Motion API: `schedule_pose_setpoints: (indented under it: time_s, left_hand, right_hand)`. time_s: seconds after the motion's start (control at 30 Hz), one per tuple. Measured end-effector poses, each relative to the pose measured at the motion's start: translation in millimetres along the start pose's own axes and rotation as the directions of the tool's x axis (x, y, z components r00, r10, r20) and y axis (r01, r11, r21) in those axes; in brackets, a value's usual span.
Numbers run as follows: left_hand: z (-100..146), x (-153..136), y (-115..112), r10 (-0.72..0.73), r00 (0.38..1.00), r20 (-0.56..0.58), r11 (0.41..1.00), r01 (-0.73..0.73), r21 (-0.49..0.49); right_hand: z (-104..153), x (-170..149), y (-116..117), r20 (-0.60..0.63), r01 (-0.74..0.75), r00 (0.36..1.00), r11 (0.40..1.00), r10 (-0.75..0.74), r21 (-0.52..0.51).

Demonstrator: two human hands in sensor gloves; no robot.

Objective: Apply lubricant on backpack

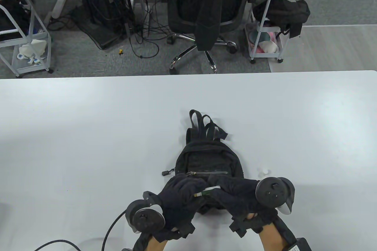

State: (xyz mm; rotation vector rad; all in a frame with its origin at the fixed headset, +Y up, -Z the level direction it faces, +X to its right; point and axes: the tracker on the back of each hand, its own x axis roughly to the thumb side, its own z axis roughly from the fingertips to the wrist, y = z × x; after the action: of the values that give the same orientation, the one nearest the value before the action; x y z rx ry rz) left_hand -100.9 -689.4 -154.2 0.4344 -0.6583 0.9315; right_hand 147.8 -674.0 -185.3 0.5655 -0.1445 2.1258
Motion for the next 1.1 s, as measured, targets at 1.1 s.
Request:
schedule_pose_setpoints:
  time_s: [1.1]
  left_hand:
    - [7.6,-35.5,-75.3,-0.482,0.862,-0.157,0.519,0.136,-0.844]
  right_hand:
    - [-21.0,-42.3,13.2,-0.291,-0.657,0.697,0.747,0.655,0.106]
